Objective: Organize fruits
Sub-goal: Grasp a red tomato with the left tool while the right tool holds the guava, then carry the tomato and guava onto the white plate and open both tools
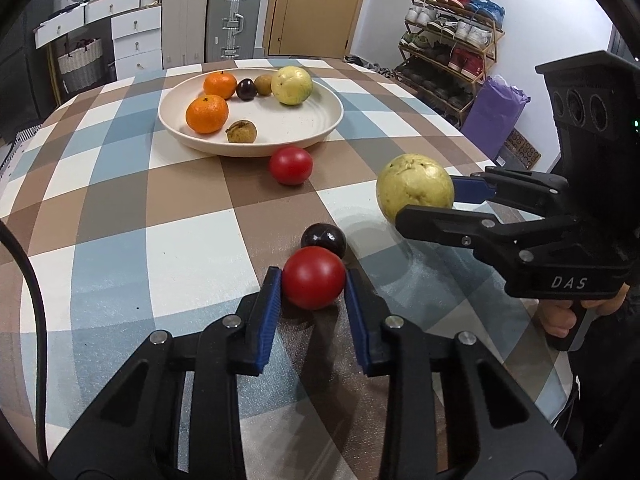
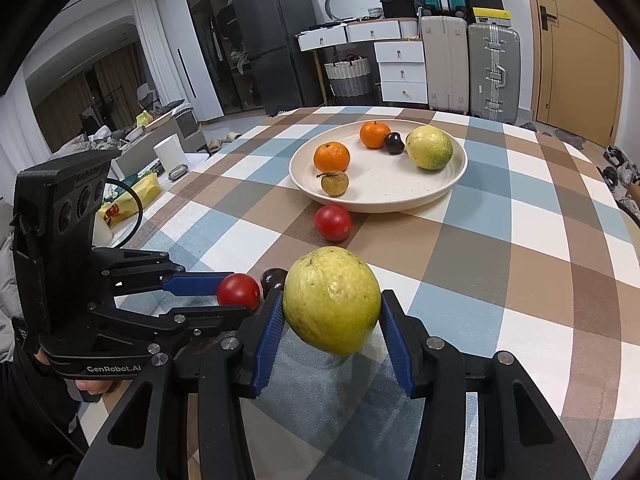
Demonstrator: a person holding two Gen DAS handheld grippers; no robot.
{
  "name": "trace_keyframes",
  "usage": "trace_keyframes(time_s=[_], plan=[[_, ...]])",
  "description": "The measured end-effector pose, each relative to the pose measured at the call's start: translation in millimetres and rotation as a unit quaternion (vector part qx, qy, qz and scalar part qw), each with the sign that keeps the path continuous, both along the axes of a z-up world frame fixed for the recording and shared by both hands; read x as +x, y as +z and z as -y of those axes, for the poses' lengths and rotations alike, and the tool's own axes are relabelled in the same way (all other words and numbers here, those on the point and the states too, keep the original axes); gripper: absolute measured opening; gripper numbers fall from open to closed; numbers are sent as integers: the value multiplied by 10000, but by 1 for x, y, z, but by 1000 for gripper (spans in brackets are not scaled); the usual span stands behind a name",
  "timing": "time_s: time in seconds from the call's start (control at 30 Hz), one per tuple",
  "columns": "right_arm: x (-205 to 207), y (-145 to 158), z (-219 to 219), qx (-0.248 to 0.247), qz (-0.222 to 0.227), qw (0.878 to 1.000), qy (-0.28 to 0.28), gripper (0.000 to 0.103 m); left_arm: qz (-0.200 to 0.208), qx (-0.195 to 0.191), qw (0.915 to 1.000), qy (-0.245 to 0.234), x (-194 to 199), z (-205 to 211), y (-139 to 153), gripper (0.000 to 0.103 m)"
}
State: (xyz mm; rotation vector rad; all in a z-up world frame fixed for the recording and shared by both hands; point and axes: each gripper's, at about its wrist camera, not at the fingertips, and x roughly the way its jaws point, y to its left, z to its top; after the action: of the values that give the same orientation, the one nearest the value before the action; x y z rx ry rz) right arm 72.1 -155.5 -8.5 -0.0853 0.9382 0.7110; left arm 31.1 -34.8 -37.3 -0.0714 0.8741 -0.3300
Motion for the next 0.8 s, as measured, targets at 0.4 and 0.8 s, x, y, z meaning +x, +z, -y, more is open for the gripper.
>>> trace_keyframes(time_s=[0.4,0.8], plan=[[-1,8,6,127,141,9998,-94,49,429,-217,9982,351,-6,-15,23,29],[13,8,8,107,181,9994,-259,49,794,-309,9936,735,6,-30,43,29]])
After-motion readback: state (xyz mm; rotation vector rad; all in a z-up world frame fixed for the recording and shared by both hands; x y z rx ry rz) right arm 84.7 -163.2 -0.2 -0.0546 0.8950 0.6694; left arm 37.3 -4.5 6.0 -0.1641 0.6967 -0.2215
